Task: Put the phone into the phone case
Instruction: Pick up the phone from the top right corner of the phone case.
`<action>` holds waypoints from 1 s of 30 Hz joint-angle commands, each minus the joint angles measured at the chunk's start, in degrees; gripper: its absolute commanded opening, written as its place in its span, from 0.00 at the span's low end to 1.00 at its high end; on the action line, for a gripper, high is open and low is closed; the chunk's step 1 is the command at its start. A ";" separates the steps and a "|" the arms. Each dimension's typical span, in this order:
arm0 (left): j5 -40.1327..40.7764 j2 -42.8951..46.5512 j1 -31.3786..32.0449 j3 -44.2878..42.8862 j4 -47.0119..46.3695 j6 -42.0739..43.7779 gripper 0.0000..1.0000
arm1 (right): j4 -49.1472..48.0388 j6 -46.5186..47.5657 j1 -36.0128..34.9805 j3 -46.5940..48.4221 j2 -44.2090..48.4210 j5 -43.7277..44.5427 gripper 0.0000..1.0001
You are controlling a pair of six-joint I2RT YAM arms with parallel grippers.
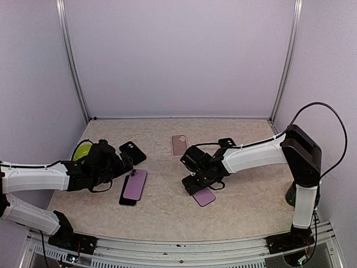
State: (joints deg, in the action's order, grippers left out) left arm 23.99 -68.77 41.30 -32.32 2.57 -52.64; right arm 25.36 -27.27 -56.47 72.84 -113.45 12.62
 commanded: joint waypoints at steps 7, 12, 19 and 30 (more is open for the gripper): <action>-4.43 -5.15 4.16 -5.39 -2.05 3.07 0.99 | -10.05 9.14 -1.79 -9.17 4.72 -1.02 0.65; -10.45 -8.35 4.58 -6.58 -7.02 5.41 0.98 | -15.57 12.59 -2.64 -12.92 8.11 -1.13 0.65; -13.95 -14.13 7.02 -10.75 -8.20 7.68 0.98 | -21.35 14.29 -3.90 -17.45 12.77 -0.82 0.64; -24.89 -21.81 8.52 -14.00 -15.15 7.40 0.94 | -28.07 16.29 -5.90 -22.94 18.92 1.93 0.63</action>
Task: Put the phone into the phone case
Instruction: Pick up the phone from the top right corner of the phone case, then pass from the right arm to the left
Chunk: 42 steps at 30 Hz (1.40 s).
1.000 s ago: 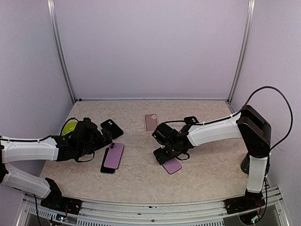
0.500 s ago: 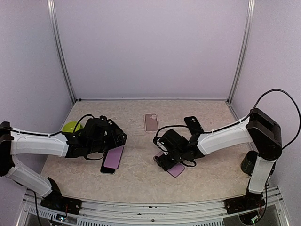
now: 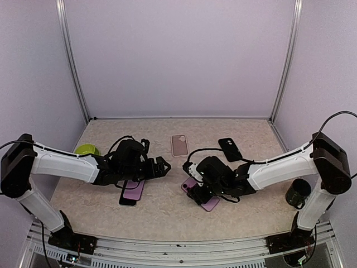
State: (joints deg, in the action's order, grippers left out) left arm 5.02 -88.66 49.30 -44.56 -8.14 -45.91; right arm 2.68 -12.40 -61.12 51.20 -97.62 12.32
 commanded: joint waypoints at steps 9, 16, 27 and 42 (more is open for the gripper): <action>-14.00 -8.92 1.75 -5.85 -7.80 1.14 0.91 | -8.68 2.37 -2.69 -4.07 5.30 4.10 0.63; -19.68 -13.65 1.79 -7.79 -10.75 0.32 0.86 | -9.74 3.22 -4.30 -4.77 5.43 6.27 0.63; -26.06 -16.87 1.94 -7.86 -16.09 -1.17 0.74 | -12.22 3.90 -5.41 -6.28 5.91 7.24 0.63; -30.84 -19.24 2.21 -7.92 -19.92 -2.22 0.60 | -14.07 4.81 -6.18 -6.81 5.61 7.81 0.63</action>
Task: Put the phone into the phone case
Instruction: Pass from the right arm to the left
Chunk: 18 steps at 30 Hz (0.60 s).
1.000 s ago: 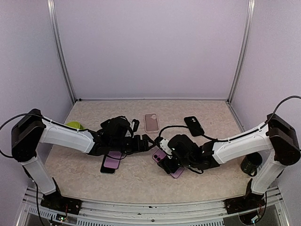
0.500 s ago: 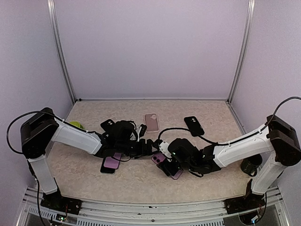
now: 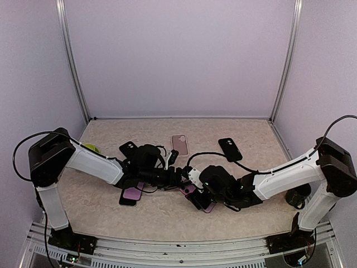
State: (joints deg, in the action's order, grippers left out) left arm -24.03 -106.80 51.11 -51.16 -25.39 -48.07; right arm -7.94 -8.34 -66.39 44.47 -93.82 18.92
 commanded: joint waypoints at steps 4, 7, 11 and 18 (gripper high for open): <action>-2.22 -1.39 0.41 -1.48 -3.00 -0.33 0.54 | -3.65 0.77 -0.93 -0.18 1.69 1.38 0.63; -2.63 -1.87 0.47 -1.59 -3.27 -0.57 0.48 | -3.83 0.78 -0.93 -0.32 1.67 1.67 0.64; -2.68 -2.16 0.57 -1.58 -3.54 -0.77 0.40 | -3.79 0.88 -0.93 -0.39 1.54 2.00 0.64; -2.43 -2.31 0.73 -1.58 -3.61 -1.60 0.23 | -4.21 1.01 -0.98 -1.03 2.04 2.48 0.64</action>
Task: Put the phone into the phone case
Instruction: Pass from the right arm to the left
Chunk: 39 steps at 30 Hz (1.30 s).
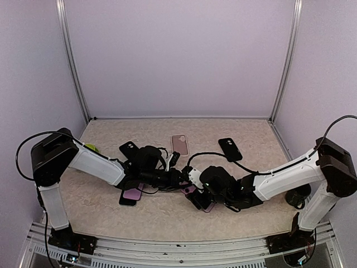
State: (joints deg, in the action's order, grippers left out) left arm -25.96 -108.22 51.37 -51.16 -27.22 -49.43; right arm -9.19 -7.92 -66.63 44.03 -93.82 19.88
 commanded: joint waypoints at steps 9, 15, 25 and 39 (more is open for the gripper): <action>-0.33 -0.87 0.58 -1.67 -2.35 -1.58 0.09 | -2.45 0.68 -0.78 -0.68 1.67 2.99 0.66; 0.60 -0.29 0.68 -1.85 -2.24 -3.34 0.04 | -2.67 1.21 -1.46 -1.29 2.29 6.52 0.81; 4.90 2.12 0.69 -3.44 0.60 -7.01 0.06 | 0.24 1.51 -3.52 0.40 0.19 14.04 0.89; 10.43 7.81 0.54 -5.01 4.96 -13.59 0.06 | 7.07 -0.08 -7.26 4.31 -6.26 28.45 0.86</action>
State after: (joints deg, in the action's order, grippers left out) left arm -17.26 -104.42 51.83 -53.98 -21.15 -60.03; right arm -5.50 -6.50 -73.14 46.50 -97.56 42.57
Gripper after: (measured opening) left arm 0.112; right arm 0.870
